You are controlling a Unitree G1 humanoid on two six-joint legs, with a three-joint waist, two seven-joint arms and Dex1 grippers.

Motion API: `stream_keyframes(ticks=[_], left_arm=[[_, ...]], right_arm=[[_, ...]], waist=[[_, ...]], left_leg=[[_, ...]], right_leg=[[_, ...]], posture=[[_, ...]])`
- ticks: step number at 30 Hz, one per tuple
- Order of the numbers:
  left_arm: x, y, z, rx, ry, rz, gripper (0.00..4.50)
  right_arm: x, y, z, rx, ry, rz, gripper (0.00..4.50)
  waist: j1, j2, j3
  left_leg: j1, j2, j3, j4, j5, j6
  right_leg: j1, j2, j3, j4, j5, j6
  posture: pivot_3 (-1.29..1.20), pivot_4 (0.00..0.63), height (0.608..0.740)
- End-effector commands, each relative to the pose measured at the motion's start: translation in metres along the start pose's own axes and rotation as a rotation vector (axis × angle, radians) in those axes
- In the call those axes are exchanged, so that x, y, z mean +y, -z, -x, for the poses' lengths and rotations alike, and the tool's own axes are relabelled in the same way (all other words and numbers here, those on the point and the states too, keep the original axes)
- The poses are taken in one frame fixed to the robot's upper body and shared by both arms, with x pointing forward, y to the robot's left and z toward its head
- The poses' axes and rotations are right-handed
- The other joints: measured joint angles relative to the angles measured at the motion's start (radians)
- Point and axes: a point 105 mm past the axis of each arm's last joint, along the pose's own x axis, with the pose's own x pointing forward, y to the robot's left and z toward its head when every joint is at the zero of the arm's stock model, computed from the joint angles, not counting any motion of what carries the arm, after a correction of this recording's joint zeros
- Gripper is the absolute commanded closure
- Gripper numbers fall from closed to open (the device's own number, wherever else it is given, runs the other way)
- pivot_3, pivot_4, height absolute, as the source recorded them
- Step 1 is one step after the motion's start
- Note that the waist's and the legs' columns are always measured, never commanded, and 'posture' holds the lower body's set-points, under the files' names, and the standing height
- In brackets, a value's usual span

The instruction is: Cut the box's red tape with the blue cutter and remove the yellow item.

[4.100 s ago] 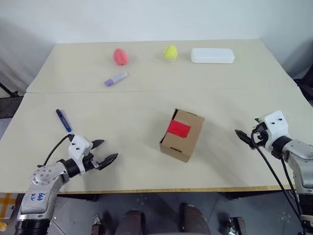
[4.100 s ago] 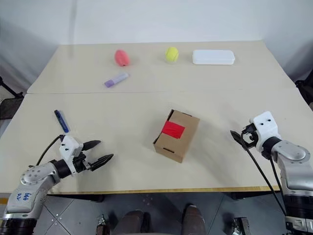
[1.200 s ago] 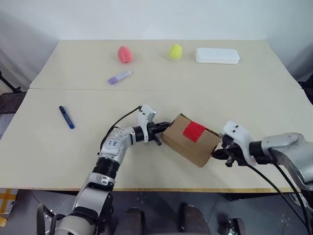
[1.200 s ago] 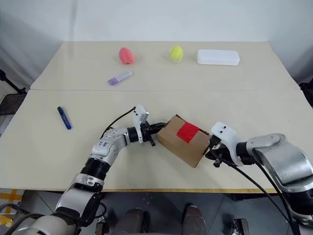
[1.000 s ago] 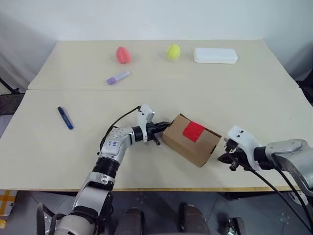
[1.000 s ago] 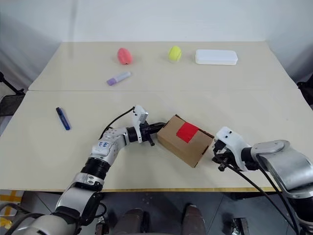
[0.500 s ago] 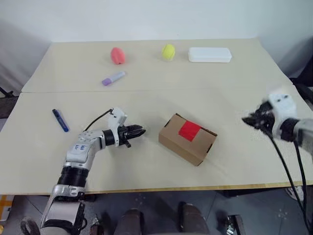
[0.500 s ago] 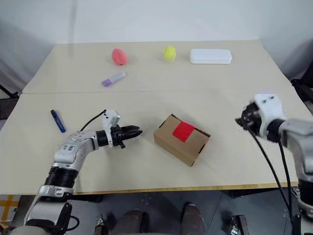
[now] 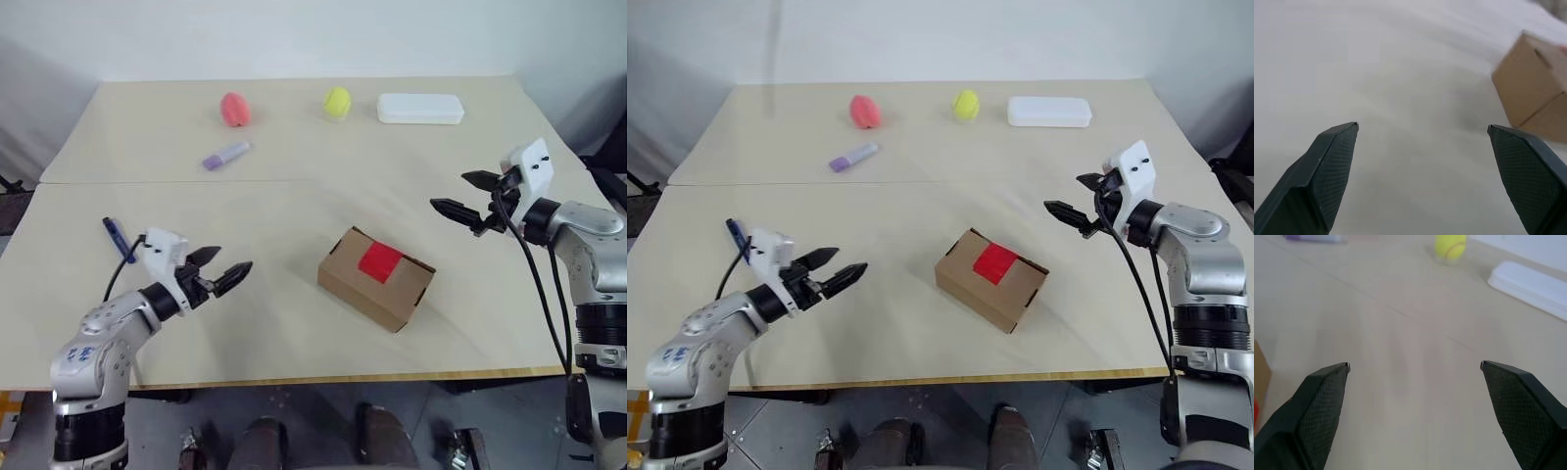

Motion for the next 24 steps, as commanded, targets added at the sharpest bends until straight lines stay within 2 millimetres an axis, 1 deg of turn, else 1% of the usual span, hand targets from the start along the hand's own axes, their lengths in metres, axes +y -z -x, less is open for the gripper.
stream_keyframes(ticks=[1, 3, 5, 7, 8, 9, 11, 12, 14, 16, 18, 19, 22, 23, 24], left_arm=[[0.010, -0.020, 0.043, -0.127, -0.199, -0.034, 0.02], [0.015, -0.018, 0.068, -0.145, -0.305, -0.041, 0.02], [0.016, -0.016, 0.086, -0.149, -0.376, -0.051, 0.02], [0.014, -0.014, 0.100, -0.161, -0.438, -0.068, 0.02], [0.014, -0.011, 0.110, -0.155, -0.491, -0.079, 0.02], [0.013, -0.006, 0.118, -0.163, -0.536, -0.053, 0.02], [0.013, -0.001, 0.126, -0.182, -0.589, -0.019, 0.02], [0.014, -0.001, 0.127, -0.192, -0.599, -0.011, 0.02], [0.021, 0.000, 0.126, -0.218, -0.647, 0.016, 0.02], [0.039, -0.005, 0.121, -0.261, -0.745, 0.017, 0.02], [0.058, -0.006, 0.112, -0.247, -0.823, 0.010, 0.02], [0.062, -0.007, 0.106, -0.243, -0.840, 0.026, 0.02], [0.073, -0.018, 0.091, -0.306, -0.892, 0.049, 0.02], [0.078, -0.020, 0.087, -0.303, -0.919, 0.057, 0.02], [0.085, -0.016, 0.081, -0.261, -0.944, 0.074, 0.02]], right_arm=[[0.004, -0.012, -0.011, -0.076, -0.046, -0.017, 0.00], [0.010, -0.015, -0.019, -0.120, -0.086, -0.045, 0.00], [0.015, -0.013, -0.024, -0.124, -0.124, -0.056, 0.00], [0.021, -0.011, -0.029, -0.120, -0.163, -0.059, 0.00], [0.025, -0.011, -0.033, -0.117, -0.186, -0.055, 0.00], [0.027, -0.011, -0.038, -0.115, -0.201, -0.050, 0.00], [0.029, -0.013, -0.045, -0.115, -0.217, -0.040, 0.00], [0.030, -0.014, -0.047, -0.118, -0.220, -0.037, 0.00], [0.030, -0.018, -0.053, -0.128, -0.218, -0.030, 0.00], [0.033, -0.020, -0.057, -0.133, -0.227, -0.022, 0.00], [0.036, -0.021, -0.059, -0.140, -0.238, -0.016, 0.00], [0.037, -0.021, -0.059, -0.142, -0.240, -0.015, 0.00], [0.041, -0.023, -0.059, -0.153, -0.250, -0.013, 0.00], [0.043, -0.024, -0.059, -0.158, -0.255, -0.013, 0.00], [0.045, -0.025, -0.058, -0.162, -0.264, -0.012, 0.00]], waist=[[-0.007, 0.000, 0.000], [-0.007, 0.000, 0.000], [-0.005, 0.000, 0.000], [0.003, 0.000, 0.000], [0.004, 0.000, 0.000], [0.002, 0.000, 0.000], [0.004, 0.000, 0.000], [0.004, 0.000, 0.000], [0.005, 0.000, 0.000], [0.005, 0.000, 0.000], [0.008, 0.000, 0.000], [0.005, 0.000, 0.000], [0.003, 0.000, 0.000], [0.003, 0.000, 0.000], [0.003, 0.000, 0.000]], left_leg=[[0.001, 0.000, 0.001, 0.000, 0.000, 0.000], [0.000, 0.001, 0.000, 0.000, -0.001, -0.001], [0.000, 0.001, 0.000, 0.000, -0.001, -0.001], [0.000, 0.001, 0.000, 0.000, -0.001, -0.001], [0.000, 0.001, 0.000, 0.001, -0.002, -0.001], [0.000, 0.001, 0.001, 0.001, -0.002, 0.000], [0.000, 0.001, 0.002, 0.001, -0.003, 0.000], [0.000, 0.002, 0.002, 0.001, -0.003, 0.000], [0.000, 0.002, 0.001, 0.001, -0.002, 0.000], [0.000, 0.002, 0.002, 0.001, -0.002, 0.000], [0.001, 0.002, 0.001, 0.001, -0.002, 0.000], [0.001, 0.002, 0.001, 0.001, -0.002, 0.000], [0.000, 0.002, 0.002, 0.001, -0.002, 0.000], [0.000, 0.003, 0.002, 0.001, -0.003, -0.001], [0.000, 0.004, 0.002, 0.001, -0.003, -0.001]], right_leg=[[0.000, 0.000, 0.000, 0.000, 0.000, 0.000], [0.000, 0.000, 0.000, 0.000, 0.000, 0.000], [0.000, 0.000, -0.001, 0.000, 0.000, 0.000], [0.000, 0.000, -0.001, 0.000, 0.000, -0.001], [0.000, 0.000, -0.001, -0.001, 0.000, -0.001], [0.000, 0.000, -0.001, -0.001, 0.000, -0.001], [0.000, 0.000, 0.000, -0.002, 0.000, -0.001], [0.000, 0.000, -0.001, -0.002, 0.000, -0.001], [0.000, 0.001, -0.002, -0.001, 0.000, -0.003], [0.000, 0.001, -0.002, -0.001, 0.000, -0.003], [0.000, 0.001, -0.003, 0.000, 0.001, -0.003], [0.000, 0.001, -0.003, 0.000, 0.001, -0.003], [0.000, 0.001, -0.005, 0.000, 0.001, -0.003], [0.000, 0.001, -0.007, 0.000, 0.001, -0.002], [0.000, 0.001, -0.009, 0.000, 0.001, -0.002]], posture=[[0.00, 0.150, 0.740], [0.00, 0.150, 0.740], [0.00, 0.150, 0.740], [0.00, 0.150, 0.740], [0.00, 0.150, 0.740], [0.00, 0.150, 0.740], [0.00, 0.150, 0.740], [0.00, 0.150, 0.740], [0.00, 0.150, 0.740], [0.00, 0.150, 0.740], [0.00, 0.150, 0.740], [0.00, 0.150, 0.740], [0.00, 0.150, 0.740], [0.00, 0.150, 0.740], [0.00, 0.150, 0.740]])
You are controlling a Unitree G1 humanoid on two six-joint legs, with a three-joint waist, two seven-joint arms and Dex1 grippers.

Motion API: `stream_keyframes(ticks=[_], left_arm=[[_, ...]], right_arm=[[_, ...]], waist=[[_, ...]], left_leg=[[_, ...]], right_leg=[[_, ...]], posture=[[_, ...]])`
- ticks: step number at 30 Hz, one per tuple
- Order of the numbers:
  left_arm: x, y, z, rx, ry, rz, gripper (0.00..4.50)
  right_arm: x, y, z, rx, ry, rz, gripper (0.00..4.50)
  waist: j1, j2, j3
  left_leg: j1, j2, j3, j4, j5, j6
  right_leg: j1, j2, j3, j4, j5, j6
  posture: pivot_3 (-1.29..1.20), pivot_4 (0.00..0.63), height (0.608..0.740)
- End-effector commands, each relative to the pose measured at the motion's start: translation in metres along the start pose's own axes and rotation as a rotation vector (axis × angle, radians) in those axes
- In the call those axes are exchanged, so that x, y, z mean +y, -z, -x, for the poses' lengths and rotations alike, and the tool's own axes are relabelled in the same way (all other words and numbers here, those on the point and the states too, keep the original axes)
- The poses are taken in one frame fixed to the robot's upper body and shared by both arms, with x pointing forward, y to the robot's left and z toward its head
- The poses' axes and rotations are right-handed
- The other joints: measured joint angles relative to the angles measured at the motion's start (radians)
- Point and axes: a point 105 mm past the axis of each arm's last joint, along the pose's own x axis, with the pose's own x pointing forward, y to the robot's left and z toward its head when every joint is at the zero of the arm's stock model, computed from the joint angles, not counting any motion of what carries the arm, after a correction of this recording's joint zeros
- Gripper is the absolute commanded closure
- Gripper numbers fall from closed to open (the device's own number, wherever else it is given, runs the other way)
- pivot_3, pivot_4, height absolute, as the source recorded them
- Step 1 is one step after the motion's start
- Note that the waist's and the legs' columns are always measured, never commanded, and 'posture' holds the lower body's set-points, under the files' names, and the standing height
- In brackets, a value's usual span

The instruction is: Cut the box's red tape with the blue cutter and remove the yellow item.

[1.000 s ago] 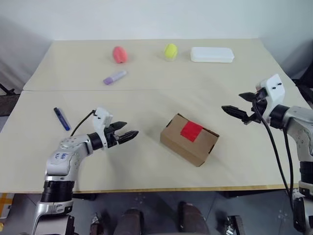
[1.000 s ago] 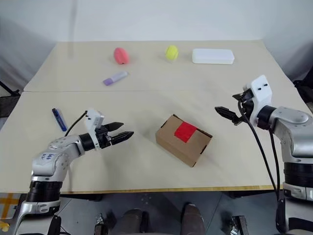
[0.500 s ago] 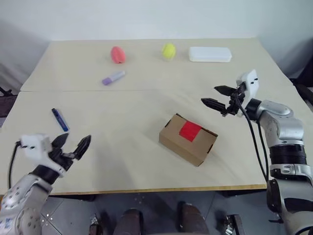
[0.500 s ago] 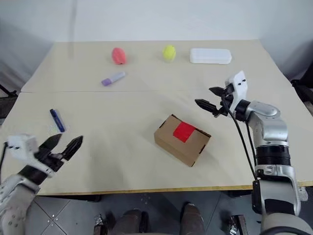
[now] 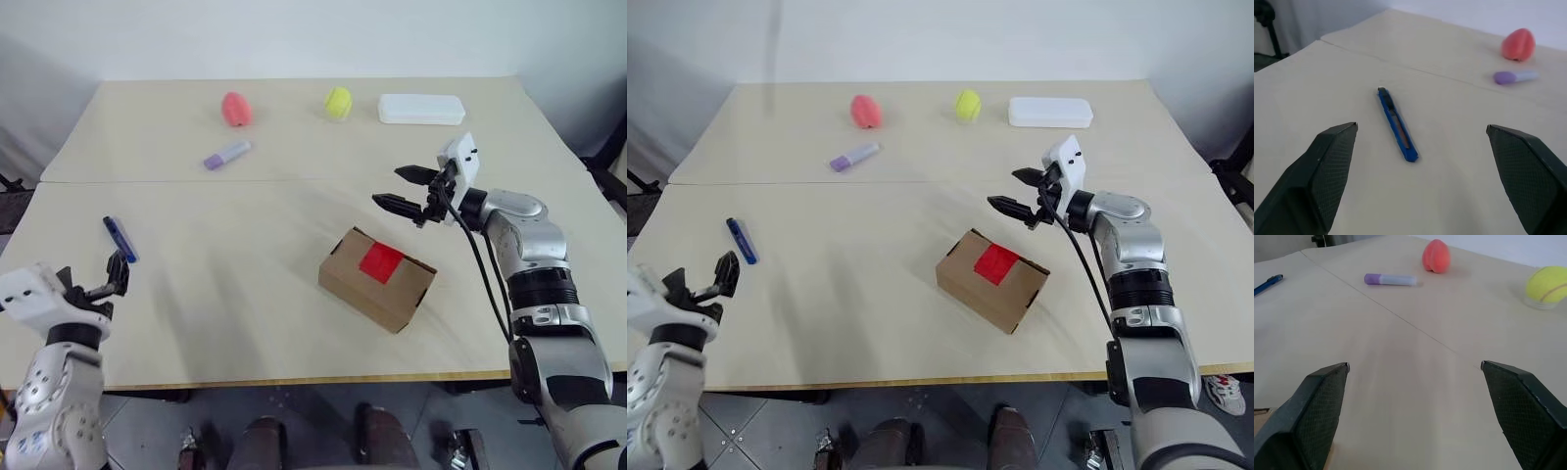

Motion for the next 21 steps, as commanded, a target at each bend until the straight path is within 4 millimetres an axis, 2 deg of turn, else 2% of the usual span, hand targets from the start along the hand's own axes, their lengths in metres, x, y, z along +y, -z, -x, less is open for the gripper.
stream_keyframes(ticks=[1, 5, 10, 15, 19, 21], left_arm=[[0.004, 0.004, -0.018, 0.060, -0.089, -0.035, 0.02], [0.007, 0.014, -0.041, 0.161, -0.157, -0.036, 0.02], [0.013, 0.024, -0.059, 0.271, -0.240, 0.002, 0.02], [0.001, 0.036, -0.071, 0.340, -0.217, 0.007, 0.02], [0.002, 0.042, -0.074, 0.374, -0.245, 0.001, 0.02], [0.009, 0.043, -0.073, 0.387, -0.299, 0.004, 0.40]], right_arm=[[0.008, -0.017, 0.001, -0.049, -0.031, 0.040, 0.00], [0.018, -0.018, 0.004, -0.048, -0.072, 0.033, 0.00], [0.015, -0.018, 0.008, -0.049, -0.032, 0.042, 0.00], [0.016, -0.016, 0.010, -0.050, -0.019, 0.044, 0.00], [0.015, -0.017, 0.011, -0.054, -0.005, 0.045, 0.00], [0.014, -0.017, 0.012, -0.054, -0.001, 0.046, 0.00]], waist=[[-0.001, 0.000, 0.000], [-0.001, 0.000, 0.000], [-0.001, 0.000, 0.000], [-0.001, 0.000, 0.000], [-0.001, 0.000, 0.000], [-0.001, 0.000, 0.000]], left_leg=[[0.000, 0.000, 0.000, 0.000, 0.000, 0.000], [0.001, 0.001, 0.000, -0.001, 0.000, -0.001], [0.001, 0.001, 0.000, 0.000, 0.000, -0.001], [0.000, 0.001, 0.000, 0.000, 0.000, -0.001], [0.001, 0.001, 0.000, 0.000, 0.000, -0.002], [0.001, 0.001, 0.000, 0.000, 0.000, -0.002]], right_leg=[[0.000, 0.000, -0.001, 0.001, 0.000, 0.000], [-0.001, 0.000, -0.003, 0.002, 0.000, 0.000], [-0.001, 0.000, -0.003, 0.001, 0.000, 0.000], [-0.001, 0.000, -0.003, 0.001, 0.000, 0.000], [-0.001, 0.000, -0.003, 0.001, 0.000, 0.000], [-0.001, 0.000, -0.003, 0.002, 0.000, 0.000]], posture=[[0.00, 0.150, 0.740], [0.00, 0.150, 0.740], [0.00, 0.150, 0.740], [0.00, 0.150, 0.740], [0.00, 0.150, 0.740], [0.00, 0.150, 0.740]])
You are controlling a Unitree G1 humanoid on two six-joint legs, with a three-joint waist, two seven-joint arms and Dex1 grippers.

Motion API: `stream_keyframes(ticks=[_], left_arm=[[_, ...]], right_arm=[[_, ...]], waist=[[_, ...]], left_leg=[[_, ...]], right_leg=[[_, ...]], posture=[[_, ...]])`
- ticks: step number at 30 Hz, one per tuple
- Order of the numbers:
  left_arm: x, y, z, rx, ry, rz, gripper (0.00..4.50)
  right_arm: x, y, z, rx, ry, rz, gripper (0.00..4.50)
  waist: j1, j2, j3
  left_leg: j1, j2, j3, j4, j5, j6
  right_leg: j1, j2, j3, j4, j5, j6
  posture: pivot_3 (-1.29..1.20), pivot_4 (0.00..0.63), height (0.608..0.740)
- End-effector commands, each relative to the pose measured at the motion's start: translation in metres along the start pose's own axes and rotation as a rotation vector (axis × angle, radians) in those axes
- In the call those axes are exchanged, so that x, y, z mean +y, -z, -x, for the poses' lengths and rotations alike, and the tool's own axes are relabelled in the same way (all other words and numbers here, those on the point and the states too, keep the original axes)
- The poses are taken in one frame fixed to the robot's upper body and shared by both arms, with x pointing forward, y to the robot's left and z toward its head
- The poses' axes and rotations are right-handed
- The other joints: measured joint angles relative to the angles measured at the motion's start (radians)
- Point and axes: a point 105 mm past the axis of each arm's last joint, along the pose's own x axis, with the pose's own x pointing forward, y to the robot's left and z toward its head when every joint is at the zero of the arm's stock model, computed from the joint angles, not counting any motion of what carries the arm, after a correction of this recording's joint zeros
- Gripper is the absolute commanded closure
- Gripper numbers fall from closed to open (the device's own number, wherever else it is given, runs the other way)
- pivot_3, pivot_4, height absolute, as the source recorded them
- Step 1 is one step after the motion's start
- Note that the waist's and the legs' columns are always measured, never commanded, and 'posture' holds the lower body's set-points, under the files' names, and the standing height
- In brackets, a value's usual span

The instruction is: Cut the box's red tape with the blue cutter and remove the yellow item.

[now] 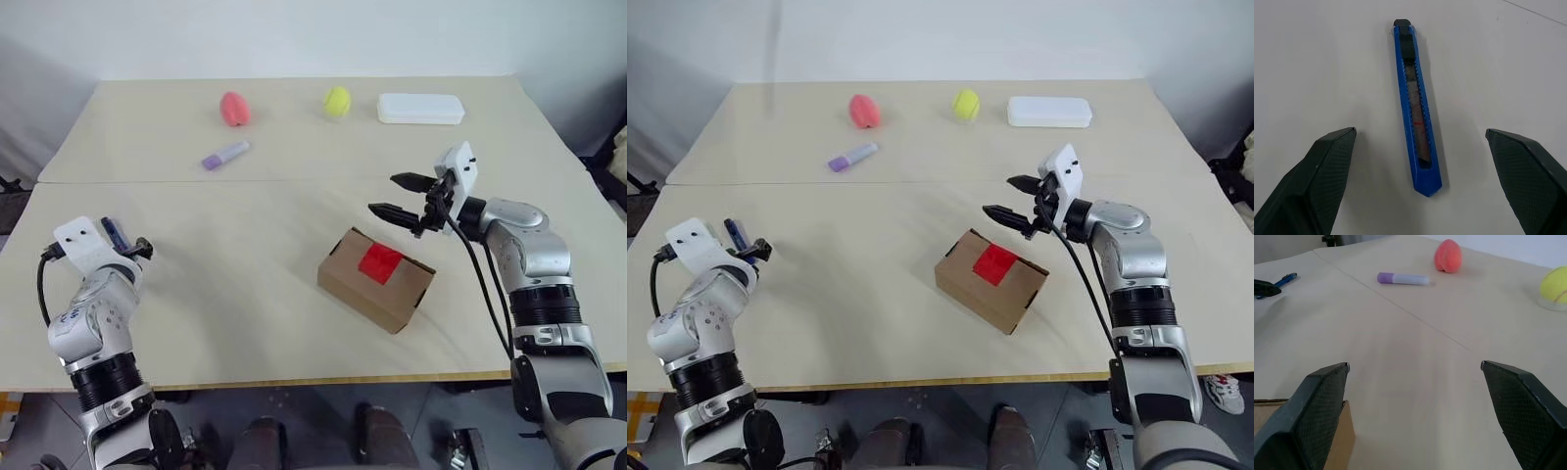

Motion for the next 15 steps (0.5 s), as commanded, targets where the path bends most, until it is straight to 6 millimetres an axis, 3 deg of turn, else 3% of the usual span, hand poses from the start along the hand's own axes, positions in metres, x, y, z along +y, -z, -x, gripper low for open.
stream_keyframes(ticks=[1, 4, 6, 9, 15], left_arm=[[0.0160, 0.0015, -0.0035, 0.026, -0.102, -0.001, 0.65], [0.0156, 0.0087, -0.0048, 0.078, -0.090, -0.026, 1.52], [0.0168, 0.0093, -0.0044, 0.089, -0.103, -0.051, 1.52], [0.0220, 0.0094, -0.0056, 0.100, -0.134, -0.048, 2.13], [0.0227, 0.0086, -0.0056, 0.104, -0.135, -0.055, 3.96]], right_arm=[[-0.0035, -0.0157, 0.0073, -0.048, 0.022, 0.036, 0.00], [-0.0048, -0.0149, 0.0088, -0.044, 0.034, 0.038, 0.00], [-0.0051, -0.0149, 0.0092, -0.046, 0.038, 0.037, 0.00], [-0.0050, -0.0146, 0.0086, -0.046, 0.039, 0.038, 0.00], [-0.0053, -0.0150, 0.0085, -0.047, 0.042, 0.045, 0.00]], waist=[[0.000, 0.000, 0.000], [0.000, 0.000, 0.000], [0.000, 0.000, 0.000], [-0.001, 0.000, 0.000], [0.000, 0.001, 0.000]], left_leg=[[0.000, 0.000, 0.000, 0.000, 0.000, 0.000], [0.000, 0.000, 0.000, 0.000, 0.000, 0.000], [0.001, 0.000, 0.000, 0.000, 0.000, 0.000], [0.001, 0.000, 0.001, 0.000, 0.000, 0.000], [0.001, 0.000, 0.001, 0.000, 0.000, 0.000]], right_leg=[[0.000, 0.000, 0.000, 0.000, 0.000, 0.000], [0.000, 0.000, 0.000, 0.000, 0.000, 0.000], [0.000, 0.000, 0.000, 0.001, 0.000, 0.000], [0.000, 0.000, 0.000, 0.001, 0.000, 0.000], [0.000, 0.000, 0.000, 0.001, 0.000, 0.000]], posture=[[0.00, 0.150, 0.740], [0.00, 0.150, 0.740], [0.00, 0.150, 0.740], [0.00, 0.150, 0.740], [0.00, 0.150, 0.740]])
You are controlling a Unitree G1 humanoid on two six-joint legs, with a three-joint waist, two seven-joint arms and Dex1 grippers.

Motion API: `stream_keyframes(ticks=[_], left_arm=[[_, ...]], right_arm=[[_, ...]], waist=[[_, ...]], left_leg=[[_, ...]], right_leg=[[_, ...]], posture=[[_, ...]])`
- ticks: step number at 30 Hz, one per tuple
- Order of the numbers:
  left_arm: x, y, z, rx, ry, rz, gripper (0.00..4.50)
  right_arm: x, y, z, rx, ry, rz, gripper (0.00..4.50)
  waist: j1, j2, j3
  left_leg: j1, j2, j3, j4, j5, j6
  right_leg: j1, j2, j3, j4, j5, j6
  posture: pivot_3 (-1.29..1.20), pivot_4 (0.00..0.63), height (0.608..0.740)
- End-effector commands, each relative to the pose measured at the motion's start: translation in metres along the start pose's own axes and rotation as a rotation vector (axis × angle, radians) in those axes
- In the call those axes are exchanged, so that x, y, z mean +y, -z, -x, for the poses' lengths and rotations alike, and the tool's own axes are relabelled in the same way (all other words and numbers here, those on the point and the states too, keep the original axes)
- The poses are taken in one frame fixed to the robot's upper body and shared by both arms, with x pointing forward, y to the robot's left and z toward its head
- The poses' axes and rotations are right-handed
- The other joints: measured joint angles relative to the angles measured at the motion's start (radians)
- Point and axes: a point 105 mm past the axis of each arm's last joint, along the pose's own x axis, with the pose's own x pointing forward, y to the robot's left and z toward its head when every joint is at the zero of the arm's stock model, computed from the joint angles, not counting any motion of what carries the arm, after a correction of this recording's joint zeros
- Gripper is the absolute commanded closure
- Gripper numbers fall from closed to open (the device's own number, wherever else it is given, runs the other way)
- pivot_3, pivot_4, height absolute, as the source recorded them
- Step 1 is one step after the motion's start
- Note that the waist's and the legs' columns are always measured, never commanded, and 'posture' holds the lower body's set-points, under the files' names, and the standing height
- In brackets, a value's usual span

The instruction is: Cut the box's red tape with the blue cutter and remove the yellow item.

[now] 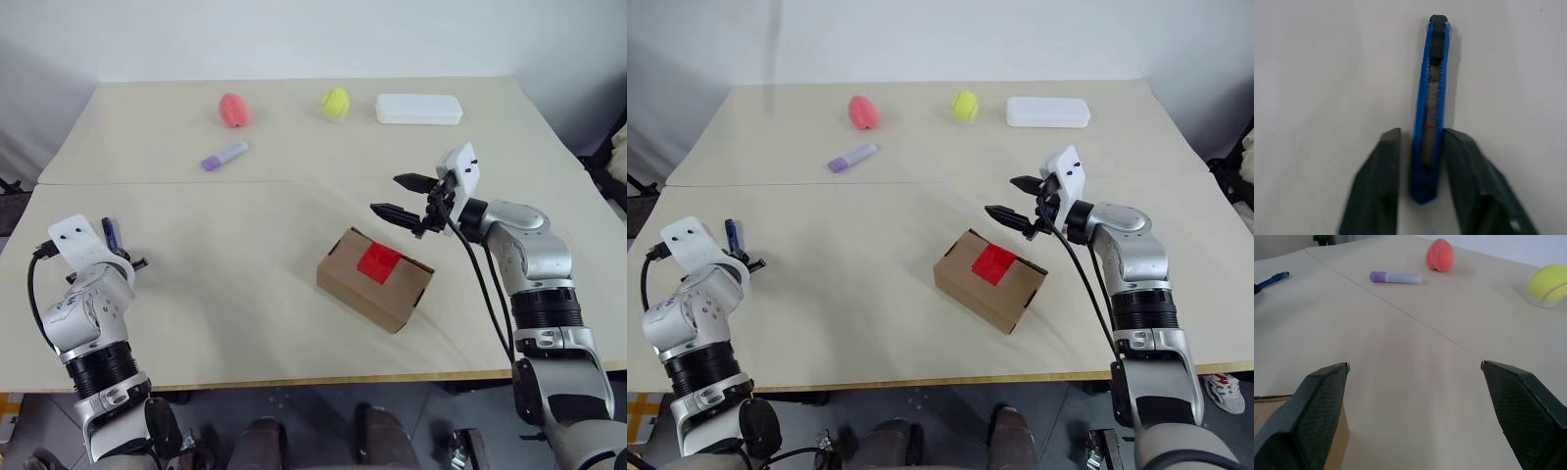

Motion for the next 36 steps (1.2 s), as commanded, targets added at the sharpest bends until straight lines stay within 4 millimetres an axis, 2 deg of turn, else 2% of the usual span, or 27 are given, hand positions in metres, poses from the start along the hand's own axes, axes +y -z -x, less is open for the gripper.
stream_keyframes(ticks=[1, 9, 11, 16, 19, 22, 24, 27, 30, 36], left_arm=[[0.010, 0.010, -0.002, 0.051, -0.033, -0.015, 4.13], [0.014, 0.007, 0.002, 0.040, -0.028, -0.045, 4.13], [0.009, 0.004, 0.007, 0.021, 0.021, -0.068, 4.13], [-0.012, 0.002, 0.033, -0.014, 0.289, -0.266, 4.13], [-0.029, -0.012, 0.053, -0.181, 0.497, -0.437, 4.13], [-0.041, -0.005, 0.073, -0.227, 0.711, -0.547, 4.13], [-0.054, 0.003, 0.095, -0.250, 0.918, -0.649, 4.13], [-0.056, 0.015, 0.109, -0.211, 1.076, -0.726, 4.13], [-0.052, 0.016, 0.105, -0.198, 1.107, -0.774, 4.13], [-0.053, 0.029, 0.126, -0.131, 1.304, -0.785, 4.13]], right_arm=[[-0.004, -0.019, 0.006, -0.054, 0.018, 0.047, 0.00], [-0.004, -0.018, 0.007, -0.049, 0.019, 0.058, 0.00], [-0.004, -0.019, 0.008, -0.049, 0.019, 0.059, 0.00], [0.004, -0.025, 0.010, -0.025, -0.037, 0.067, 0.00], [0.014, -0.031, 0.009, -0.009, -0.085, 0.088, 0.00], [0.024, -0.037, 0.004, -0.003, -0.104, 0.081, 0.00], [0.036, -0.041, -0.001, -0.001, -0.138, 0.118, 0.00], [0.050, -0.046, -0.003, -0.018, -0.176, 0.122, 0.00], [0.051, -0.048, -0.003, -0.031, -0.157, 0.127, 0.00], [0.054, -0.043, 0.006, -0.020, -0.140, 0.121, 0.00]], waist=[[0.000, 0.000, 0.000], [-0.002, 0.000, 0.000], [-0.004, 0.000, 0.000], [-0.004, 0.000, 0.000], [-0.002, 0.000, 0.000], [-0.001, 0.000, 0.000], [-0.001, 0.000, 0.000], [0.000, 0.001, 0.001], [0.001, 0.001, 0.001], [0.000, 0.001, 0.001]], left_leg=[[0.000, 0.000, 0.000, 0.000, 0.000, 0.000], [0.000, 0.000, 0.000, 0.000, 0.000, 0.000], [0.000, 0.000, 0.000, 0.000, 0.000, -0.001], [-0.001, 0.000, 0.000, 0.000, -0.001, -0.001], [-0.001, 0.001, 0.000, -0.001, -0.001, -0.001], [-0.002, 0.001, 0.001, -0.001, -0.001, -0.002], [-0.002, 0.001, 0.001, -0.001, -0.001, -0.002], [-0.003, 0.002, 0.002, -0.001, -0.002, -0.001], [-0.003, 0.002, 0.002, -0.001, -0.002, 0.000], [-0.003, 0.002, 0.004, -0.001, -0.004, 0.002]], right_leg=[[0.000, 0.000, 0.000, 0.000, 0.000, 0.000], [0.000, 0.000, 0.000, 0.000, 0.000, 0.000], [0.000, 0.000, 0.000, 0.000, 0.000, 0.000], [-0.001, 0.000, 0.000, 0.000, 0.000, 0.000], [-0.002, 0.000, 0.000, -0.001, 0.000, 0.000], [-0.002, 0.000, 0.000, -0.001, 0.000, -0.001], [-0.002, 0.000, 0.000, -0.002, -0.001, -0.001], [-0.004, 0.000, -0.001, -0.001, -0.001, -0.002], [-0.004, 0.000, -0.001, -0.001, -0.001, -0.002], [-0.004, 0.000, -0.002, -0.001, -0.001, -0.002]], posture=[[0.00, 0.150, 0.740], [0.00, 0.150, 0.740], [0.00, 0.150, 0.740], [0.00, 0.150, 0.740], [0.00, 0.150, 0.740], [0.00, 0.150, 0.740], [0.00, 0.150, 0.740], [0.00, 0.150, 0.740], [0.00, 0.150, 0.740], [0.00, 0.150, 0.740]])
